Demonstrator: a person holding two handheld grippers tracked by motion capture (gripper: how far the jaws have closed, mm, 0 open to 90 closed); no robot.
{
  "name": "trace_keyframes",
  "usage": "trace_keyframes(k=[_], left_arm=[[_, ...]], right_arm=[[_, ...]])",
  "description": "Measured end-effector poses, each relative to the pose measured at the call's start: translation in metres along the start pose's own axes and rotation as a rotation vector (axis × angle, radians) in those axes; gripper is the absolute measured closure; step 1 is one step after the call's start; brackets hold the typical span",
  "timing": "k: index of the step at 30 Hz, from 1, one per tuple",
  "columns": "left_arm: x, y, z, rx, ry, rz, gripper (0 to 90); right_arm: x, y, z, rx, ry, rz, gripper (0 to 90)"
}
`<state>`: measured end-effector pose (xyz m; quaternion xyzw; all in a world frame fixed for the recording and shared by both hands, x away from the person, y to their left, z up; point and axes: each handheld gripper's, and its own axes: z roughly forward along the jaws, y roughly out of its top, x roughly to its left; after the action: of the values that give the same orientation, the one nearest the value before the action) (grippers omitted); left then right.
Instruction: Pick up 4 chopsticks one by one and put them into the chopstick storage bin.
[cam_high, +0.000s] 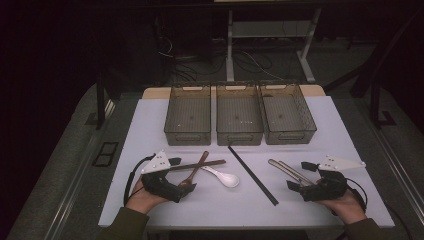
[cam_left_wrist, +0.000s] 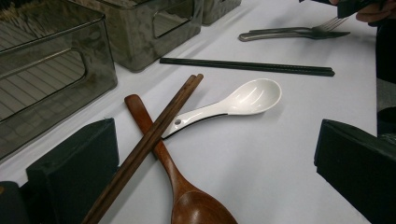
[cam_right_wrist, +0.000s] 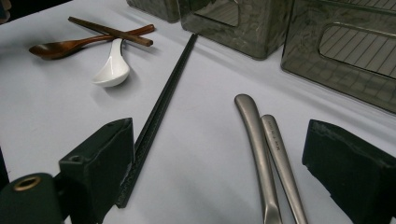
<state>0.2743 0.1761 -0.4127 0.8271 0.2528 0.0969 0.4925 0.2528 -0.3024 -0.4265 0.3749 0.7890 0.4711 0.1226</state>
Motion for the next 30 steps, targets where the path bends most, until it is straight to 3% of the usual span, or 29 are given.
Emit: trace_keyframes(k=[15, 30], left_arm=[[-0.003, 0.006, 0.0, 0.0, -0.015, 0.02, 0.0], [0.016, 0.013, -0.001, 0.002, 0.0, 0.008, 4.1]], right_arm=[[-0.001, 0.0, -0.002, -0.015, 0.015, 0.014, 8.9], [-0.001, 0.002, 0.001, -0.016, 0.021, 0.017, 8.9]])
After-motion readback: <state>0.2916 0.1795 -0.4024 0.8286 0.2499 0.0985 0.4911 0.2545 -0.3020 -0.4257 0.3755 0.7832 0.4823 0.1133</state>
